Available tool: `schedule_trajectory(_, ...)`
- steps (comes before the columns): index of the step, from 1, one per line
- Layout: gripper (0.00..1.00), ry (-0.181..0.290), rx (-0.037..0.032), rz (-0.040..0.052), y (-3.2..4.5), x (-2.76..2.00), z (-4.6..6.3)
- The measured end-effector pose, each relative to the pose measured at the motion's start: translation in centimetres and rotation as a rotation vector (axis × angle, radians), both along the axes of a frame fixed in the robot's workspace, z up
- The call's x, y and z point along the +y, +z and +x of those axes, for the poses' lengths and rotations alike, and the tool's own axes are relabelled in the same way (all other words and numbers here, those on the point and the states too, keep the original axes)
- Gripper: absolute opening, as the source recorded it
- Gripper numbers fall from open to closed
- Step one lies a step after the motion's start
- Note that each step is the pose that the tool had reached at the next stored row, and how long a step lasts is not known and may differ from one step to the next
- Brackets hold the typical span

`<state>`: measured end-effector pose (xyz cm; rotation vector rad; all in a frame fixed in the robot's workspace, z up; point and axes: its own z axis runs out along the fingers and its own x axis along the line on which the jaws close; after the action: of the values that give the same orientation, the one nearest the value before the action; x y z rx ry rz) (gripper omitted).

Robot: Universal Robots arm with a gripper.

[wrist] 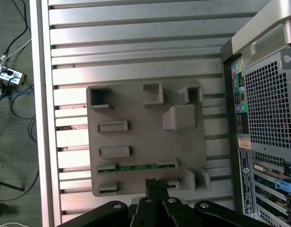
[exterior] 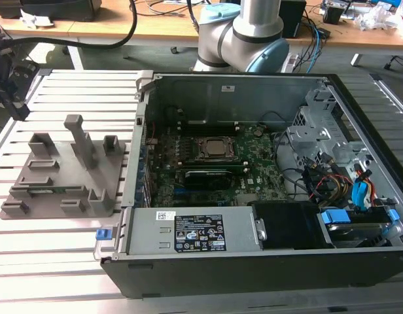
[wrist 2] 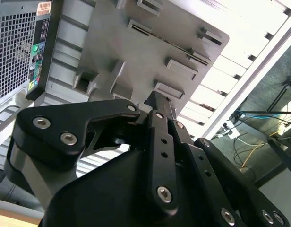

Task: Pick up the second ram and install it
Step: 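Reach for the second ram, then pick up the second ram and move it above second insertion slot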

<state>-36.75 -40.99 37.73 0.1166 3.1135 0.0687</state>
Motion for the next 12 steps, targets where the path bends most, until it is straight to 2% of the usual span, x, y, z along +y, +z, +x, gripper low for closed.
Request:
schedule_trajectory(9,0.11,0.002,-0.0001,0.0000,-0.02,0.00,0.00)
schedule_trajectory(12,0.11,0.053,0.0000,0.0000,-0.02,0.00,0.00)
